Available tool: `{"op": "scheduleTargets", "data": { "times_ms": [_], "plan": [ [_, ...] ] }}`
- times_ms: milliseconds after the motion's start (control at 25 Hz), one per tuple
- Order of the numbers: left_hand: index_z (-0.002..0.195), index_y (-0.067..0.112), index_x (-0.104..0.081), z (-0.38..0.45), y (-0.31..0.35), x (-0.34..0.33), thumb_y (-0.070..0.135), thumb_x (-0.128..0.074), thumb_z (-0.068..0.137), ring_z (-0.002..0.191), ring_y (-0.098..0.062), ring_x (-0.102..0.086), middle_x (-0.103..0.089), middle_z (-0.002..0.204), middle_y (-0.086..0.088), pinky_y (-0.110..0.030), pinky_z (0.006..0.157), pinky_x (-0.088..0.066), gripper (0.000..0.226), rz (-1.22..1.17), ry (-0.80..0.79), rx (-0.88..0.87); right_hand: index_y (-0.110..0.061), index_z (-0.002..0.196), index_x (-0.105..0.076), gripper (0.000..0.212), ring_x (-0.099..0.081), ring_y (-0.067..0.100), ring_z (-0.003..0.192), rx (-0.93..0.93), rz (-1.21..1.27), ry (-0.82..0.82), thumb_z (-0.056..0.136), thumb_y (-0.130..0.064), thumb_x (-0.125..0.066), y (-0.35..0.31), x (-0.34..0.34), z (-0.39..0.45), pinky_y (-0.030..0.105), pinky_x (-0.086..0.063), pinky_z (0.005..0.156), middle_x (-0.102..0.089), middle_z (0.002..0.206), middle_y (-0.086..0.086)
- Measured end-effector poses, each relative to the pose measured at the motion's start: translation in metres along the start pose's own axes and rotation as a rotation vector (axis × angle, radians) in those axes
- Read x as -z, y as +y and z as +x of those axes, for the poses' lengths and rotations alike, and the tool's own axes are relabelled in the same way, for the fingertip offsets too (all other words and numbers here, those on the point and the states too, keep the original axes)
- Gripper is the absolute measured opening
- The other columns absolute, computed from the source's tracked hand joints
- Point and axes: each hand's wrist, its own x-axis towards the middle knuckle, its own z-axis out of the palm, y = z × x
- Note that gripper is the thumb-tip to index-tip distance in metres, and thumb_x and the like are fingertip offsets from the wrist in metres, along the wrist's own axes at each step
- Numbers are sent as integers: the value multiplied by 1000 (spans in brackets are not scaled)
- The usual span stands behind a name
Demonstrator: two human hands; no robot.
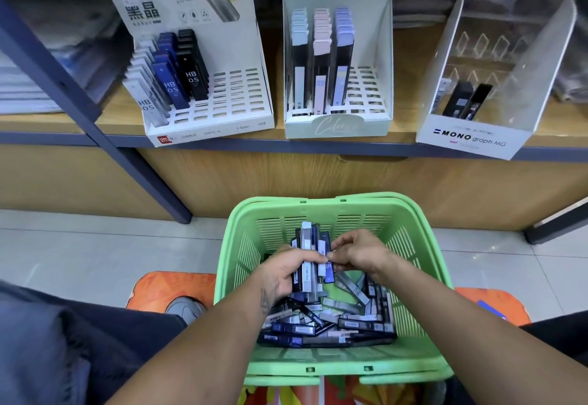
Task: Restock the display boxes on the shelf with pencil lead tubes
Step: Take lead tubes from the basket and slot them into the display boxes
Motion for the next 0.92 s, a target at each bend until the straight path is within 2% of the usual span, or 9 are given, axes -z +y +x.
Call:
{"op": "scheduleTargets", "data": {
  "times_ms": [80, 200, 320, 440, 560, 680, 760, 840, 920],
  "plan": [
    [148, 9, -35, 3, 0, 1, 19, -94, 58, 146, -33, -27, -30, 160, -9, -58, 120, -19, 109, 25, 10, 1, 4, 98, -64, 17, -72, 25, 73, 3, -22, -18, 85, 13, -68, -3, -4, 0, 38, -63, 79, -72, 96, 24],
    [150, 10, -27, 7, 0, 4, 18, -92, 63, 147, -34, -26, -29, 161, -14, -61, 119, -19, 109, 54, 37, -11, 6, 102, -63, 19, -74, 29, 76, -6, -14, -52, 86, 17, -64, -6, -6, 0, 31, -63, 71, -72, 95, 25],
    [150, 10, -27, 8, 0, 6, 17, -90, 66, 146, -34, -29, -32, 159, -14, -60, 119, -20, 105, 74, 74, -30, 2, 104, -67, 15, -76, 27, 77, 0, 0, -94, 90, 5, -69, -9, -6, 0, 32, -62, 72, -76, 89, 20],
    [149, 7, -27, 5, 3, 3, 14, -88, 72, 146, -32, -29, -34, 158, -14, -56, 118, -20, 99, 108, 75, -61, 1, 97, -70, 16, -68, 16, 62, 34, -82, -37, 88, -9, -77, -14, -8, 3, 30, -57, 64, -75, 75, 11],
    [145, 8, -33, -5, 9, 1, 16, -91, 66, 143, -31, -33, -38, 155, -14, -54, 119, -22, 98, 131, 77, -90, 5, 99, -69, 22, -66, 17, 60, 25, -64, -22, 84, -7, -80, -25, -8, -2, 28, -55, 58, -71, 71, 11],
    [139, 10, -38, -19, 20, 2, 15, -88, 72, 139, -25, -34, -42, 151, -10, -52, 119, -19, 83, 129, 55, -119, 3, 94, -69, 8, -67, 18, 59, 58, -37, -26, 87, -1, -70, -40, 0, -15, 24, -51, 50, -71, 70, 13],
    [134, 8, -45, -32, 32, -1, 12, -88, 72, 134, -23, -45, -56, 133, -2, -50, 116, -31, 75, 125, 32, -143, -1, 89, -69, 5, -67, 17, 59, 103, -51, -30, 88, 1, -64, -51, 7, -25, 24, -52, 55, -70, 70, 13],
    [126, 8, -56, -44, 42, -8, 6, -88, 70, 110, -21, -67, -71, 114, -4, -43, 93, -56, 65, 129, 27, -193, -2, 89, -69, 8, -67, 17, 60, 160, -49, -44, 87, 4, -63, -62, 15, -38, 26, -53, 59, -70, 72, 13],
    [122, 7, -59, -62, 57, -16, 3, -89, 67, 97, -22, -72, -74, 106, -9, -44, 82, -61, 63, 141, 39, -238, 0, 99, -69, 15, -67, 17, 61, 230, -6, -58, 87, 7, -63, -74, 28, -58, 25, -56, 60, -71, 72, 13]
  ]
}}
